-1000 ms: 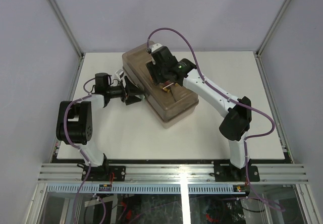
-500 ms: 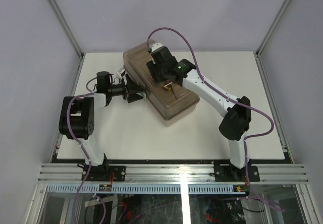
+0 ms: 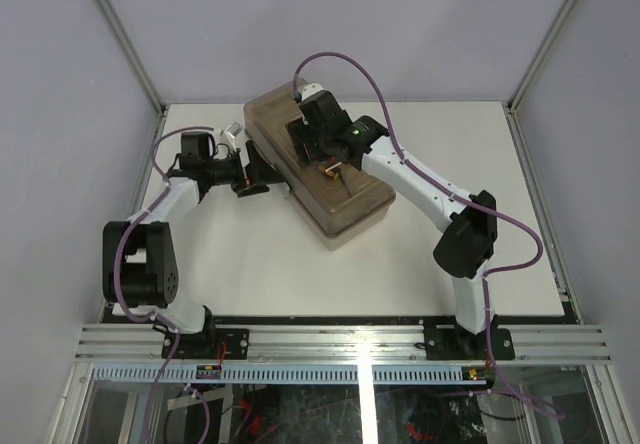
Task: Pack the tool kit
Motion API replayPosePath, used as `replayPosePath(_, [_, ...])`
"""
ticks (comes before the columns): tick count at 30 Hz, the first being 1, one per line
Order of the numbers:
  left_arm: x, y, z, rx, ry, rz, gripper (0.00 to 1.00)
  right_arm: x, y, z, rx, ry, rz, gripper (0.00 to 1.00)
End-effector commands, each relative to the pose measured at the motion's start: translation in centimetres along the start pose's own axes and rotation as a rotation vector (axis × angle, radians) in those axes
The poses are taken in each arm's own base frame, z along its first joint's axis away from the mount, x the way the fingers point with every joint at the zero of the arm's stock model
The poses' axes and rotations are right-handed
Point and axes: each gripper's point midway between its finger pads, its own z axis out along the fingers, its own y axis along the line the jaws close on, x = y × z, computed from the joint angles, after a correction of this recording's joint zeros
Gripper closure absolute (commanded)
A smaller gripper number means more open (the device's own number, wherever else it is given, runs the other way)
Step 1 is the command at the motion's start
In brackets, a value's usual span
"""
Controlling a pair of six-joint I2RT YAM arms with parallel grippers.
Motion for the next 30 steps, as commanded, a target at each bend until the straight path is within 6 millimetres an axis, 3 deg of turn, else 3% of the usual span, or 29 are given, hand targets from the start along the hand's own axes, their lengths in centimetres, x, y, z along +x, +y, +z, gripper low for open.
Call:
replayPosePath(1, [0.4, 0.4, -2.9, -0.166, -0.018, 0.155, 0.0, 5.3, 0.0, -2.2, -0.019, 0.214, 0.074, 0.21])
replayPosePath(4, [0.3, 0.1, -4.1, -0.225, -0.052, 0.208, 0.0, 3.0, -1.2, -4.1, -0.026, 0.12, 0.142, 0.01])
replayPosePath(18, [2.3, -0.5, -5.1, -0.239, -0.067, 0.294, 0.0, 2.5, -2.8, -8.2, -0.04, 0.026, 0.208, 0.01])
replayPosePath(30, [2.8, -0.2, -5.3, -0.257, -0.08, 0.325, 0.0, 2.7, -3.1, -8.6, -0.039, 0.015, 0.219, 0.01])
